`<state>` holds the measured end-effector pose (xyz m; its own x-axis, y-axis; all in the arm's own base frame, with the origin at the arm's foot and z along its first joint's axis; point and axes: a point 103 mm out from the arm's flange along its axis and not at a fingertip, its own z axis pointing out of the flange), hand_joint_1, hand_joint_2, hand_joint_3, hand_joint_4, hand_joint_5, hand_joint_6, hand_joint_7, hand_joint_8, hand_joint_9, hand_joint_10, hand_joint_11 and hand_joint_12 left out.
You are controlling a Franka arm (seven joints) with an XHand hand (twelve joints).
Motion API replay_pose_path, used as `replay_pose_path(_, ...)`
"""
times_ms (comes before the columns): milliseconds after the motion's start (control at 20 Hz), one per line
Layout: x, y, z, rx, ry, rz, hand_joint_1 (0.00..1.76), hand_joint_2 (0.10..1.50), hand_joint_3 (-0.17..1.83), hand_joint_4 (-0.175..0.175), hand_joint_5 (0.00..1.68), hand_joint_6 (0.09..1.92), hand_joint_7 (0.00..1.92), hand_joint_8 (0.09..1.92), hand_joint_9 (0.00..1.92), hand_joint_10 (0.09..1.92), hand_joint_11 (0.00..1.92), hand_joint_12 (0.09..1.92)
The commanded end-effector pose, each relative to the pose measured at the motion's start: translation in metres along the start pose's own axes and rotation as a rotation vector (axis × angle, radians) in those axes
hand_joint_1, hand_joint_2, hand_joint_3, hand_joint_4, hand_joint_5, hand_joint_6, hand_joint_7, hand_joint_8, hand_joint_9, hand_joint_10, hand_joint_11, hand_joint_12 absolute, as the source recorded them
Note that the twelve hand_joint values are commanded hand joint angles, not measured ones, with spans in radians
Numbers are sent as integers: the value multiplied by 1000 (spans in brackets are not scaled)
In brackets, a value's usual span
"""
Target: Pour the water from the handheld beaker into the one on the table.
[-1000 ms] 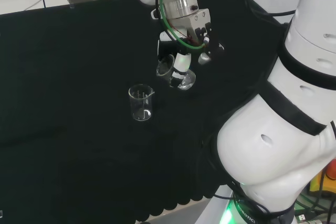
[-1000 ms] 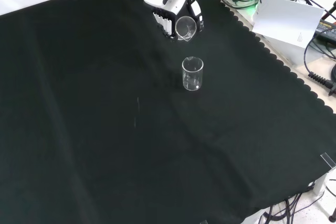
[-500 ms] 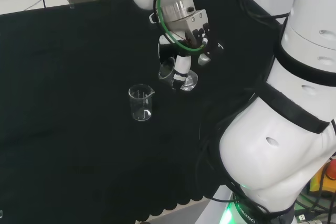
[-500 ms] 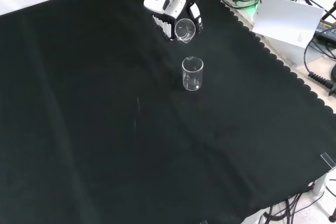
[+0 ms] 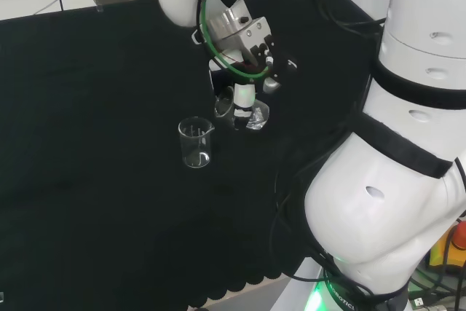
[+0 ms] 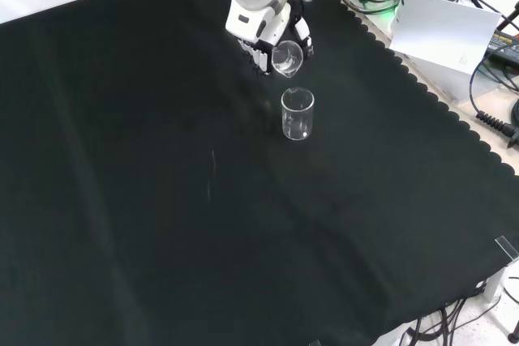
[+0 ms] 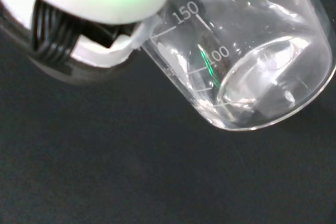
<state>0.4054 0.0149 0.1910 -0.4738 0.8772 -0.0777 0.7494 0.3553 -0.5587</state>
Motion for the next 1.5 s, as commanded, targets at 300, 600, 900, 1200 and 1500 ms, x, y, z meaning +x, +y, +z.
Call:
replay_pose_path(300, 15, 8, -12, 43, -70, 7, 1313, 495, 965, -175, 1248, 845, 1306, 815, 1645, 523, 1382, 762)
replay_pose_path(600, 26, 14, -18, 64, -105, 8, 1314, 492, 971, -175, 1247, 850, 1305, 820, 1645, 529, 1383, 764)
replay_pose_path(900, 33, 18, -24, 96, -148, 23, 1314, 491, 974, -175, 1246, 855, 1304, 825, 1644, 535, 1382, 765)
replay_pose_path(1200, 37, 20, -26, 128, -170, 32, 1313, 490, 977, -175, 1244, 859, 1302, 829, 1643, 540, 1381, 767)
replay_pose_path(1500, 40, 20, -28, 153, -194, 43, 1313, 489, 981, -175, 1242, 864, 1300, 835, 1641, 546, 1381, 769)
